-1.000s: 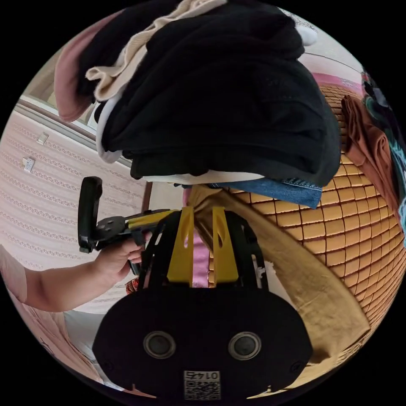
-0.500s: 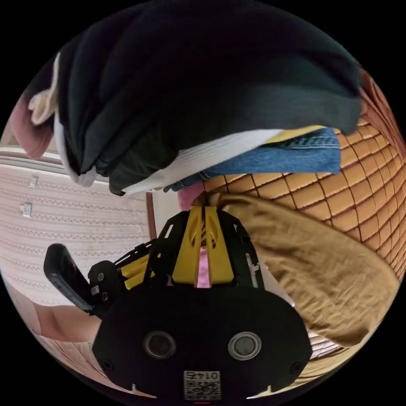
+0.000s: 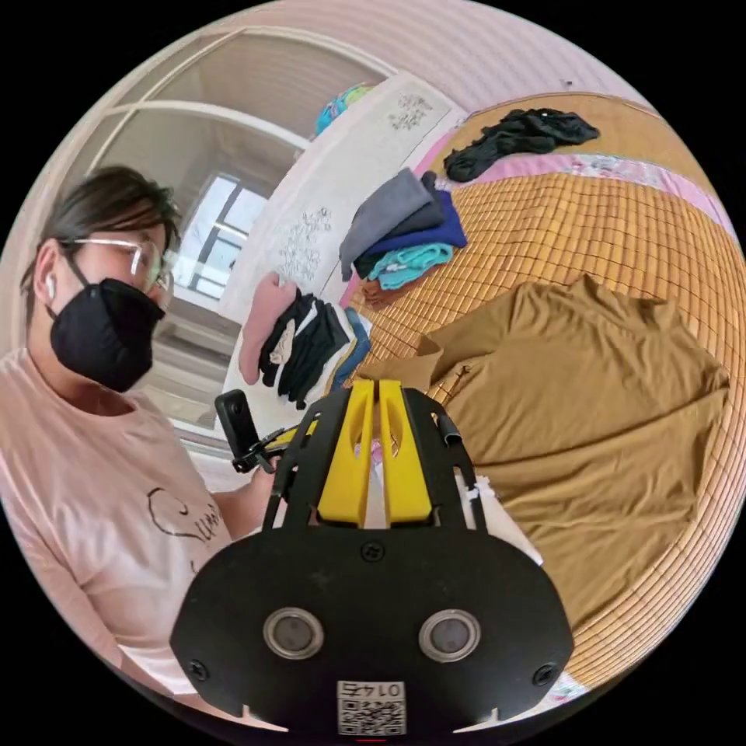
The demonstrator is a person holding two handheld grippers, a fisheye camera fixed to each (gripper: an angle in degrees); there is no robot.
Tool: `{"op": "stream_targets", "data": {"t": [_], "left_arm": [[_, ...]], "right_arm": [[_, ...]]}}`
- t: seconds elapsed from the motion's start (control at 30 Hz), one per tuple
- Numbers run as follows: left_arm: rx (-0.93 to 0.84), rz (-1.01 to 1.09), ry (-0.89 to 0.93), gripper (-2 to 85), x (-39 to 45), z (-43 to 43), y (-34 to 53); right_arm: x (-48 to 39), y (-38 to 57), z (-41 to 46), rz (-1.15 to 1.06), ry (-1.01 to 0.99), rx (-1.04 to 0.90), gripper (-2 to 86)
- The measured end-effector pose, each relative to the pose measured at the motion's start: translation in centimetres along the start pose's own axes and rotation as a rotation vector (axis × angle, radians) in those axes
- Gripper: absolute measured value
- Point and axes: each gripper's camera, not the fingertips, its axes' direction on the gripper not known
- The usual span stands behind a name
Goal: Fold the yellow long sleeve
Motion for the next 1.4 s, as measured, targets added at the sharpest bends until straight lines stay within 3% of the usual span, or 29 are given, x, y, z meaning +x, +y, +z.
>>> {"op": "stream_targets", "data": {"t": [0.1,0.4,0.63,0.77,0.93,1.0,1.17,1.4], "left_arm": [[0.008,0.076,0.128,-1.0,4.1,2.6,-1.3],[-0.190,0.269,0.325,-1.0,12.7,11.1,-2.1],[-0.368,0.335,0.425,-1.0,16.1,17.7,-1.8],[-0.518,0.331,0.446,-1.0,16.1,22.3,0.2],[-0.787,0.307,0.334,-1.0,13.9,28.8,5.2],[-0.877,0.294,0.301,-1.0,13.0,30.2,6.6],[-0.917,0.254,0.195,-0.7,10.9,31.2,6.5],[-0.937,0.298,0.000,4.6,8.7,35.8,4.9]], "right_arm": [[-0.3,3.9,-8.8,0.055,-0.036,0.159,0.3],[0.3,13.8,-23.7,0.177,-0.018,0.343,0.3],[0.6,19.2,-29.3,0.246,-0.011,0.347,0.4],[3.3,23.2,-29.3,0.415,0.057,0.244,0.5],[8.0,27.1,-26.2,0.593,0.117,0.135,0.5],[10.0,29.7,-24.4,0.758,0.197,0.032,0.5],[10.5,32.9,-25.5,0.969,0.281,0.050,1.2],[9.0,27.2,-27.7,0.843,0.406,0.110,7.1]]}}
